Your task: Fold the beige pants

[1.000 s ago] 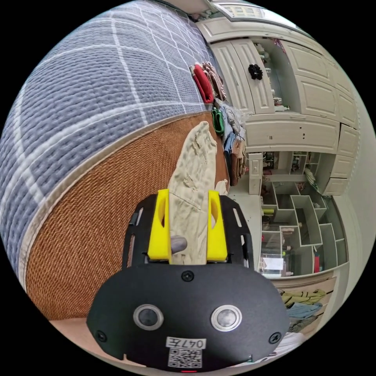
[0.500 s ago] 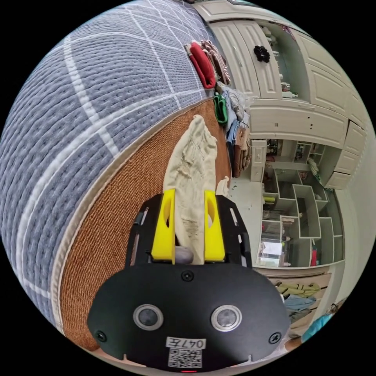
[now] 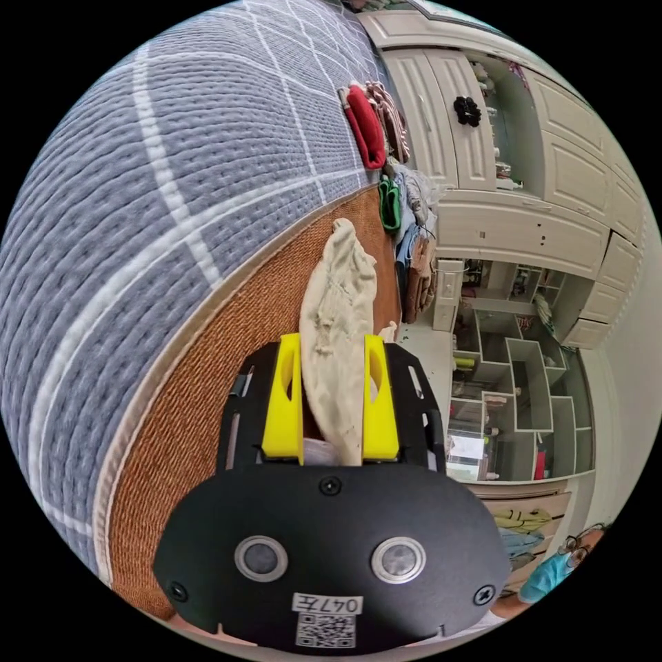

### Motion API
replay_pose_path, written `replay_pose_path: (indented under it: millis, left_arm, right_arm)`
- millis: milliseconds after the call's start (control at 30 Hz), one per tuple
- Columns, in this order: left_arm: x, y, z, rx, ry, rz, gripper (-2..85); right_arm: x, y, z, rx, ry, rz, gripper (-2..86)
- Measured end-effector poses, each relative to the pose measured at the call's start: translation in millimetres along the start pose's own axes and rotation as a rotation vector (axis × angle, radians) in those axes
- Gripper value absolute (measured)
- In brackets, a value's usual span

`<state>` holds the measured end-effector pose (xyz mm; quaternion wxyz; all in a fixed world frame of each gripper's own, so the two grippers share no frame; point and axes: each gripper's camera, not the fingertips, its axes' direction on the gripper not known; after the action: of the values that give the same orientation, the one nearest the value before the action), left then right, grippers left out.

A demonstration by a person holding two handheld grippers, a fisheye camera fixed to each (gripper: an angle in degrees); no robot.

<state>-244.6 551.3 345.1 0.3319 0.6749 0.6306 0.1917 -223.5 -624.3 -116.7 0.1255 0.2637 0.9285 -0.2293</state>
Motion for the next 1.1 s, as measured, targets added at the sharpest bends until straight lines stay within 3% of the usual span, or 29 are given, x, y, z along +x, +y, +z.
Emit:
replay_pose_path:
  millis: [100, 267, 433, 533, 733, 800, 967, 1100]
  left_arm:
    - [1, -9, 19, -0.016, -0.037, -0.018, 6.4]
    - [18, -16, 18, 0.047, 0.094, 0.006, -0.4]
    - [106, -19, 4, 0.151, -0.117, 0.142, -0.8]
    - [193, -7, 32, 0.151, -0.227, 0.327, -0.9]
    - [362, 74, 170, 0.101, -0.398, 0.759, -0.8]
    - [404, 115, 254, 0.005, -0.465, 0.911, -0.4]
    - [399, 161, 420, -0.274, -0.547, 0.892, 4.7]
    - [394, 174, 448, -0.391, -0.248, 0.841, 10.5]
  right_arm:
    - [0, 2, -8, -0.014, -0.003, -0.001, 0.2]
    - [4, 4, -3, -0.042, -0.007, 0.022, 0.2]
    - [28, 6, 29, -0.016, -0.111, 0.166, 0.2]
    - [50, 13, 23, 0.054, -0.158, 0.268, 0.2]
    - [70, 48, -37, 0.076, 0.019, 0.363, 0.3]
    - [72, 65, -53, 0.030, 0.121, 0.396, 0.3]
    - [88, 81, -48, -0.125, 0.221, 0.451, 0.4]
    - [101, 79, -54, -0.118, 0.200, 0.481, 0.5]
